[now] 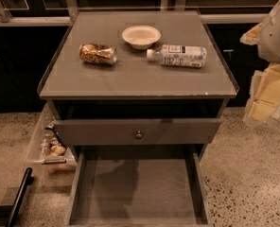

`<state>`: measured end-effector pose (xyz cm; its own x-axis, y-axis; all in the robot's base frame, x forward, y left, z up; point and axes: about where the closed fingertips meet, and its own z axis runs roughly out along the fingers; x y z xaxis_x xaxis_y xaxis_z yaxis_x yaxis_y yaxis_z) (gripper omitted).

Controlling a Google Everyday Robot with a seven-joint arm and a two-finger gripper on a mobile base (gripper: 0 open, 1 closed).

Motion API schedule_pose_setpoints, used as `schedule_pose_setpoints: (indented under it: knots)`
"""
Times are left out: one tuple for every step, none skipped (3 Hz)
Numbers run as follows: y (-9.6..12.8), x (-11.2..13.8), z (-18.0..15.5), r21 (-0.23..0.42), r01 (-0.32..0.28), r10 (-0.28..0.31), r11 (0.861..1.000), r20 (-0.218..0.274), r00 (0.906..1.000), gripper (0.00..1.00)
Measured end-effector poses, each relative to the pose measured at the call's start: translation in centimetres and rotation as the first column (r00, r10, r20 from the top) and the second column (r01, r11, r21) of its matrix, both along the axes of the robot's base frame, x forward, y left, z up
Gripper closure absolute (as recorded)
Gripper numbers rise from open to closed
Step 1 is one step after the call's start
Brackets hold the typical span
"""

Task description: Place blue plastic bottle into middle drawer

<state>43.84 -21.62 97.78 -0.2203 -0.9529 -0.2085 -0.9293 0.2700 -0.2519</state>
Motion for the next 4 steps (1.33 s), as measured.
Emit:
schedule_pose_setpoints:
  knots:
    - [0.1,0.9,-0.3,0.005,-0.011,0.011,1.0,0.006,0.9999,0.0]
    - [0.4,3.2,-0.8,0.038,-0.058,0.056,0.998,0.039,0.9976,0.0]
    - [0.3,6.1,-1.4,0.064,-0.112,0.106,0.992,0.087,0.9905,0.0]
    - [-1.2,11.5,-2.9,0.098,-0.195,0.178,0.976,0.157,0.9715,0.0]
